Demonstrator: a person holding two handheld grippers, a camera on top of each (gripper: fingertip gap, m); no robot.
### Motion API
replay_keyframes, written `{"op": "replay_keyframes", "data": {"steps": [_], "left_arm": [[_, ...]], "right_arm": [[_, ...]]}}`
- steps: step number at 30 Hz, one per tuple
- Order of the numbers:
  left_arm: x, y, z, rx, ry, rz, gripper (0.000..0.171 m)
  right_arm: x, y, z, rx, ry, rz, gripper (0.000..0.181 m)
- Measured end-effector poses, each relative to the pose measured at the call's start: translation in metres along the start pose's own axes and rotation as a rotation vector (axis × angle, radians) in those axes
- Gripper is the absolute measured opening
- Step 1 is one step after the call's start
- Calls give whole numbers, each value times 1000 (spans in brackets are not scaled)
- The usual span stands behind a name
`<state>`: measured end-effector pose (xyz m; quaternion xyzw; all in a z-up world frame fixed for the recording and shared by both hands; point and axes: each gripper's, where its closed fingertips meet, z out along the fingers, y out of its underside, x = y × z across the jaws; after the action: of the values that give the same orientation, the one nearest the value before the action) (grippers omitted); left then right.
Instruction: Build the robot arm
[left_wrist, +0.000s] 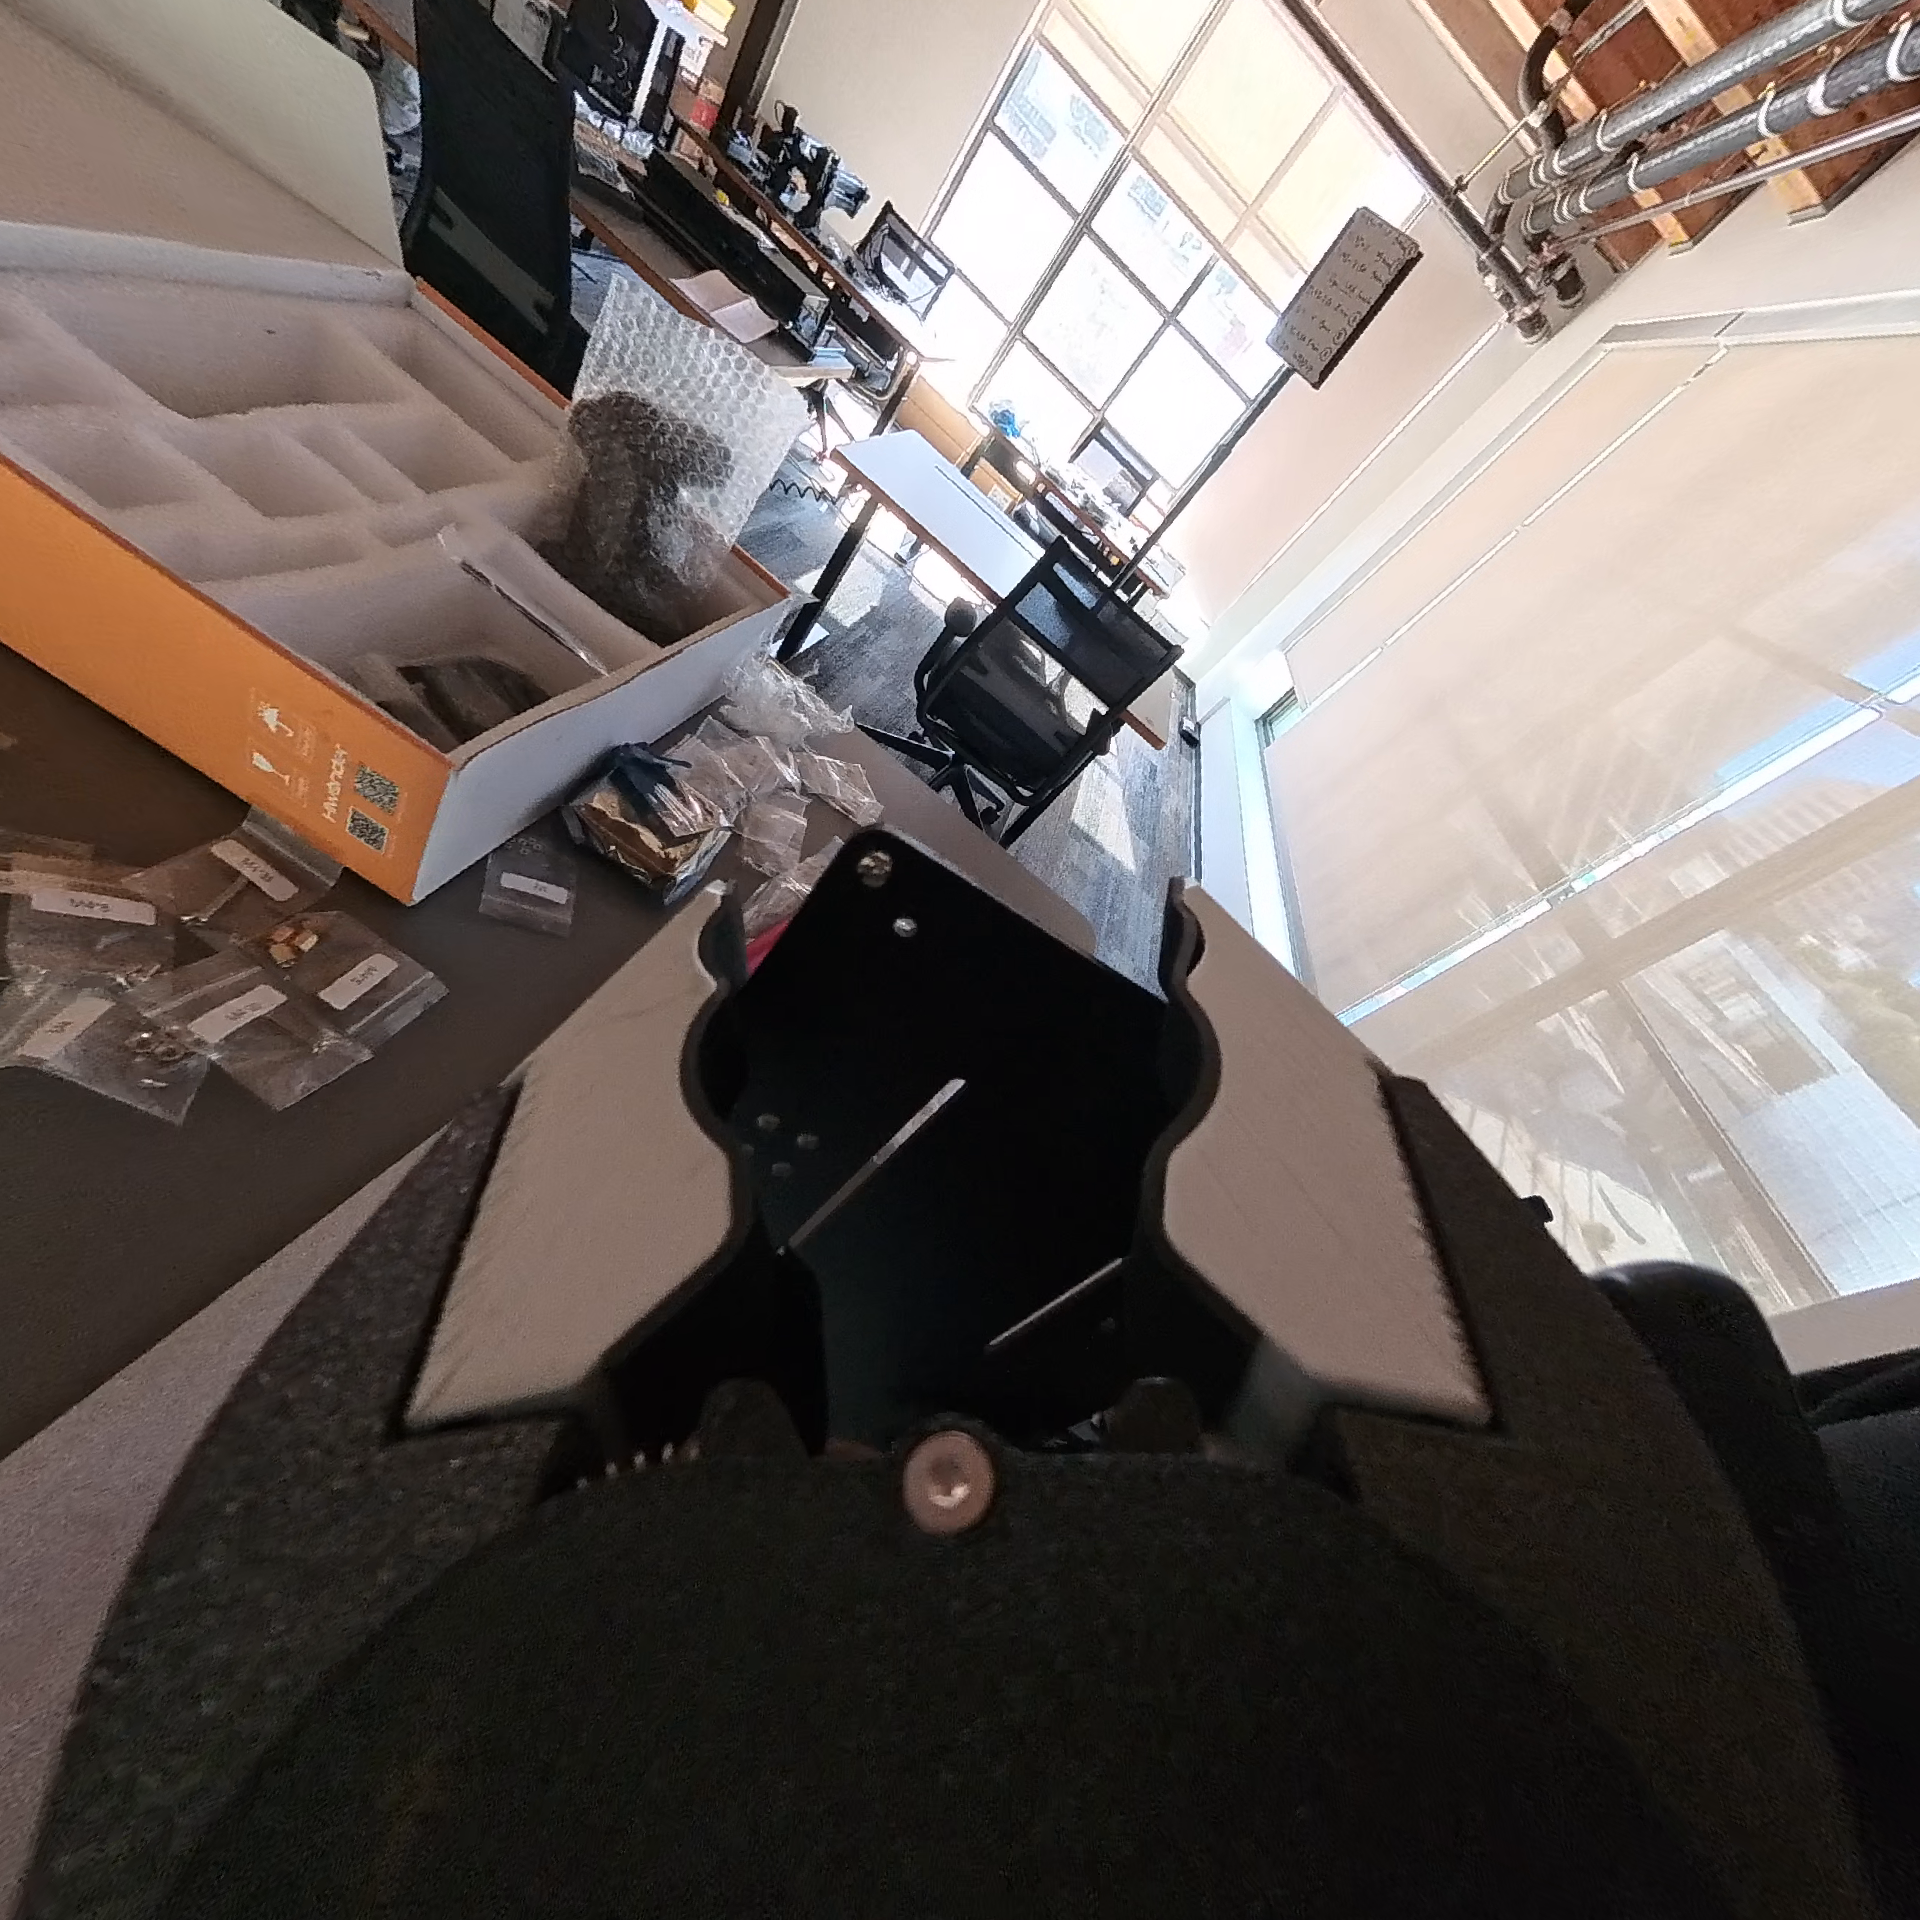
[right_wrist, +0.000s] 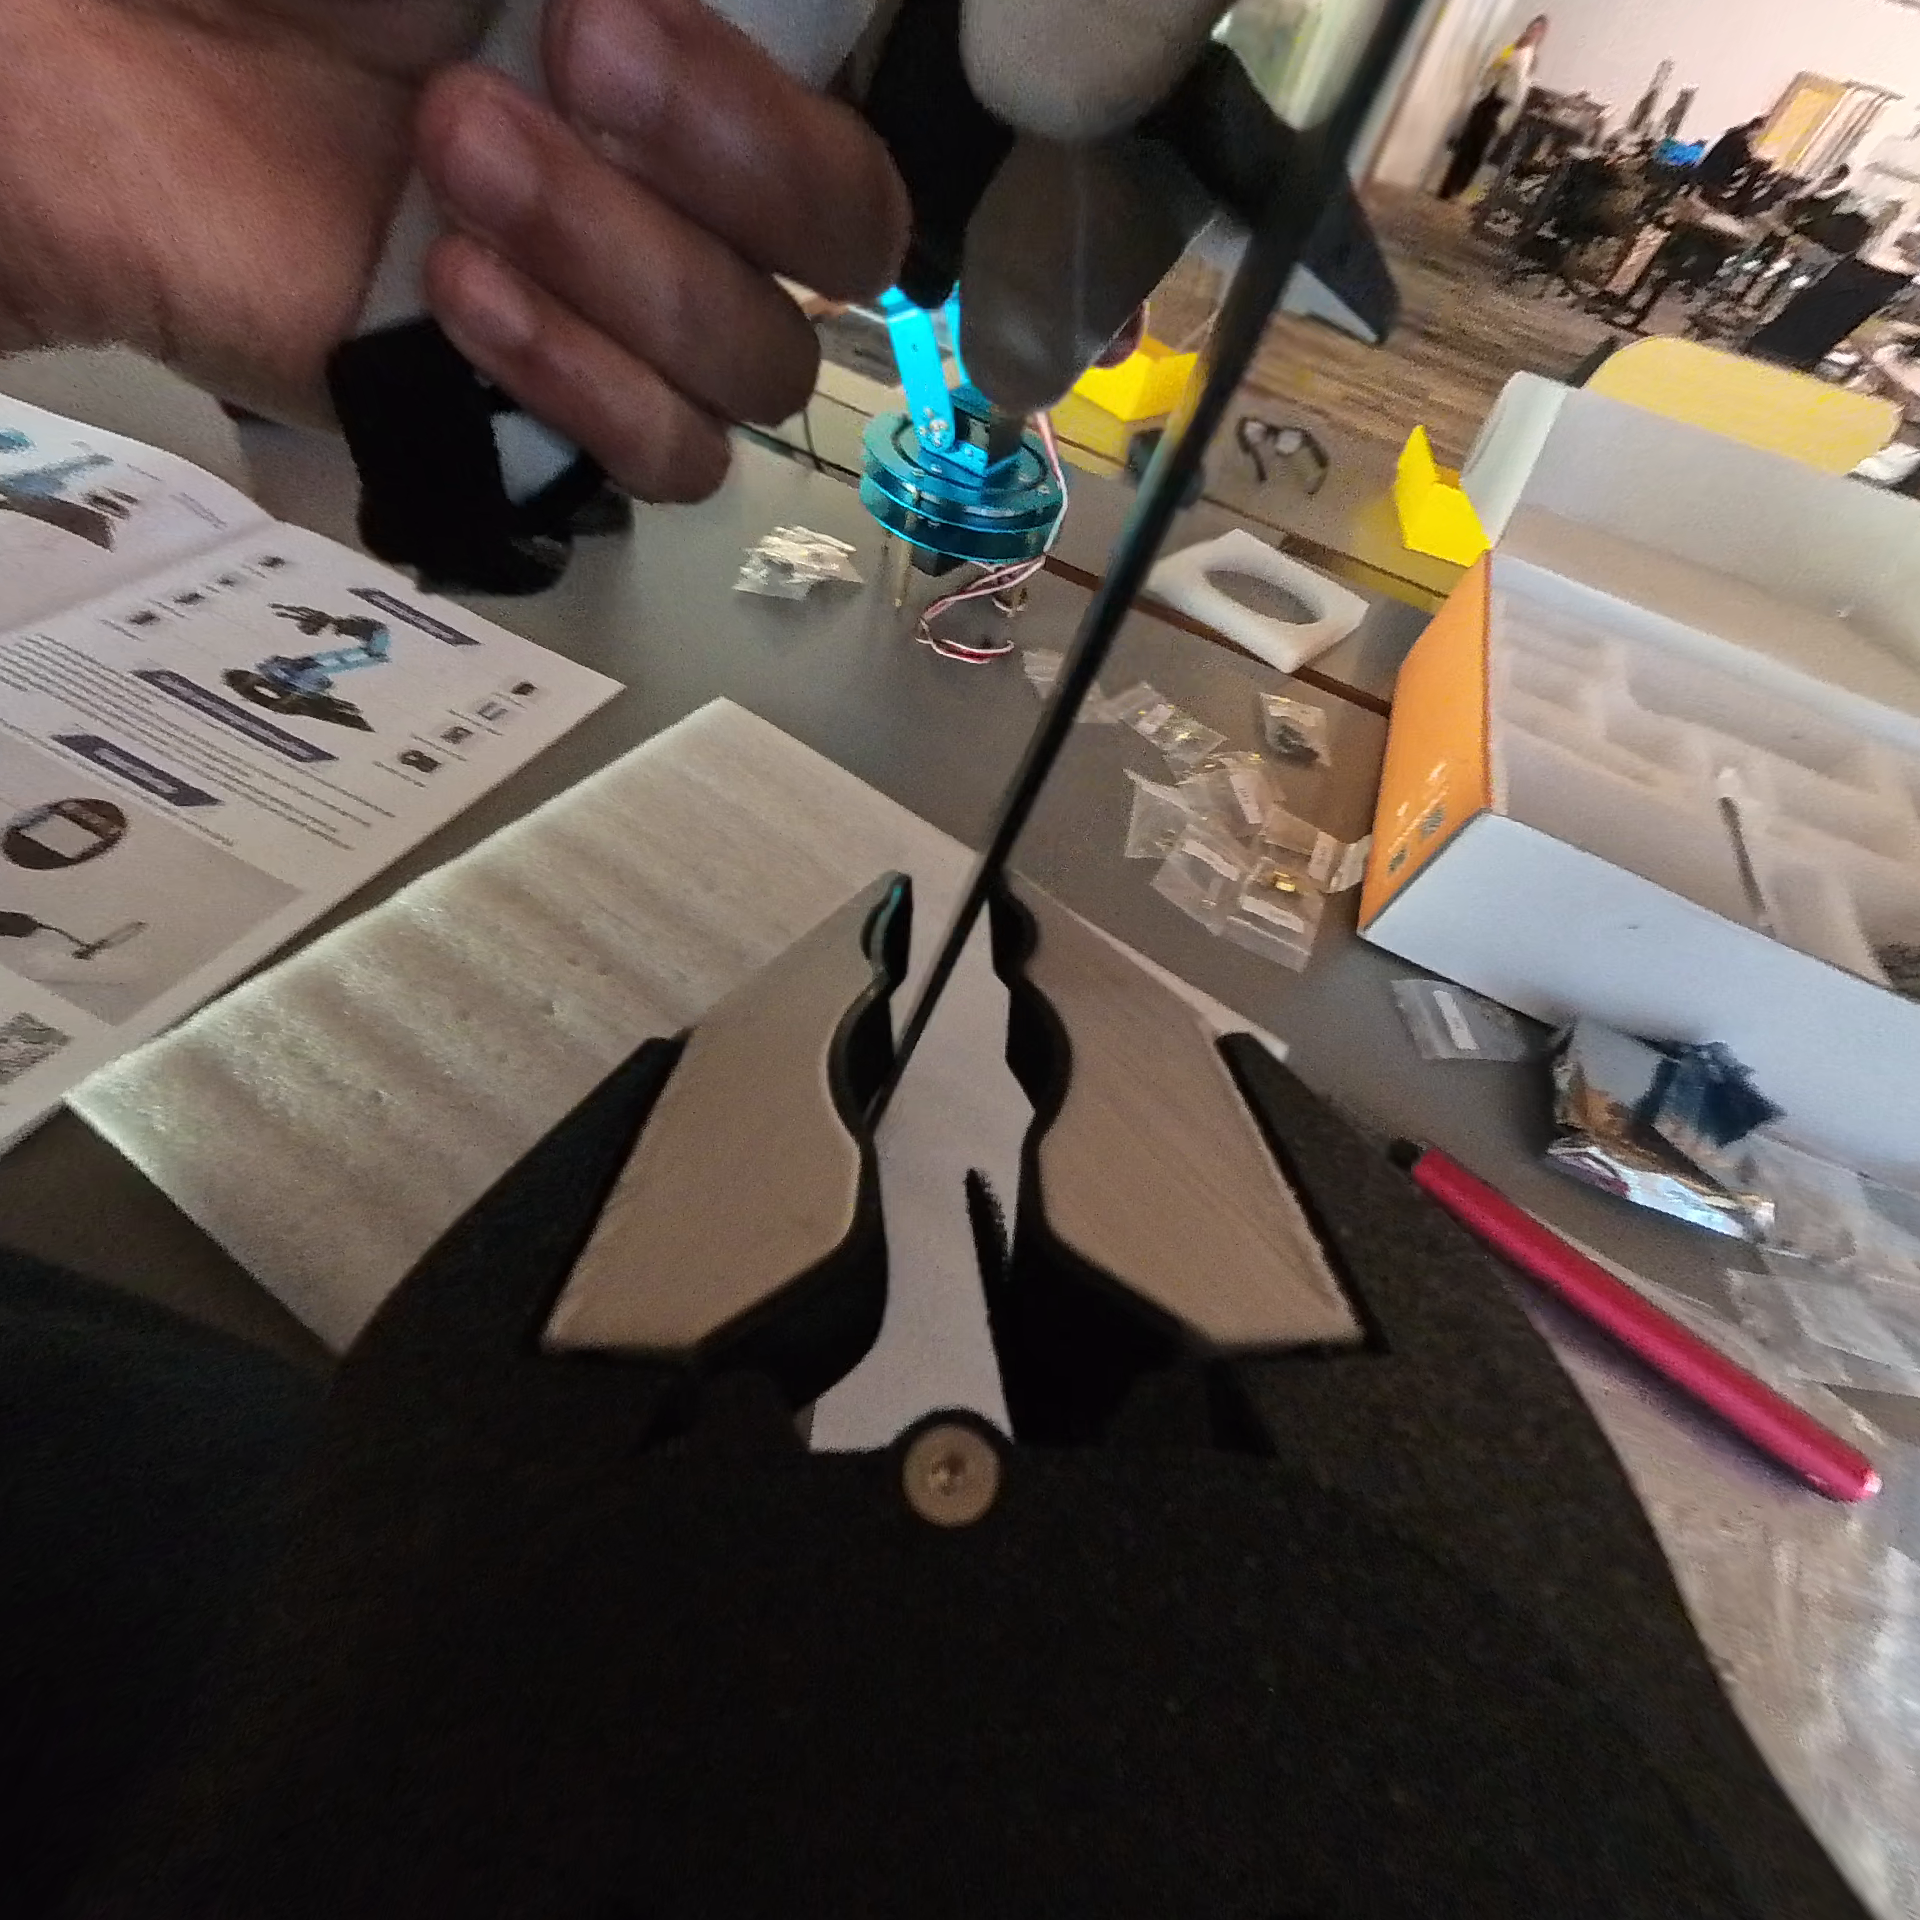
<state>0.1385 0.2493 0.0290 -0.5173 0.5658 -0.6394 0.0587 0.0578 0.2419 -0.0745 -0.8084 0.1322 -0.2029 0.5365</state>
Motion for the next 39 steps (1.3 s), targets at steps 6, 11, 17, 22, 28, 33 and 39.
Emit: {"op": "replay_keyframes", "data": {"steps": [6, 11, 17, 22, 28, 33, 39], "left_arm": [[0, 0, -3, -2, 14, 2, 79], [2, 2, -3, -24, 19, 17, 79], [3, 3, -3, -43, 6, 22, 79], [2, 4, -4, -50, -7, 20, 78], [1, 4, -2, -74, -19, 22, 78], [1, 4, -1, -82, -33, 27, 78], [0, 4, -4, -81, -49, 25, 78]], "right_arm": [[-8, -11, -14, 77, -197, 179, 36], [-5, -18, -56, 175, -445, 259, 42], [140, 116, -74, -232, -175, 194, 34], [196, 208, -72, -492, -163, 175, 18], [196, 224, -60, -486, -240, 182, 12], [187, 226, -58, -466, -246, 185, 12], [186, 225, -57, -447, -254, 193, 12]]}}
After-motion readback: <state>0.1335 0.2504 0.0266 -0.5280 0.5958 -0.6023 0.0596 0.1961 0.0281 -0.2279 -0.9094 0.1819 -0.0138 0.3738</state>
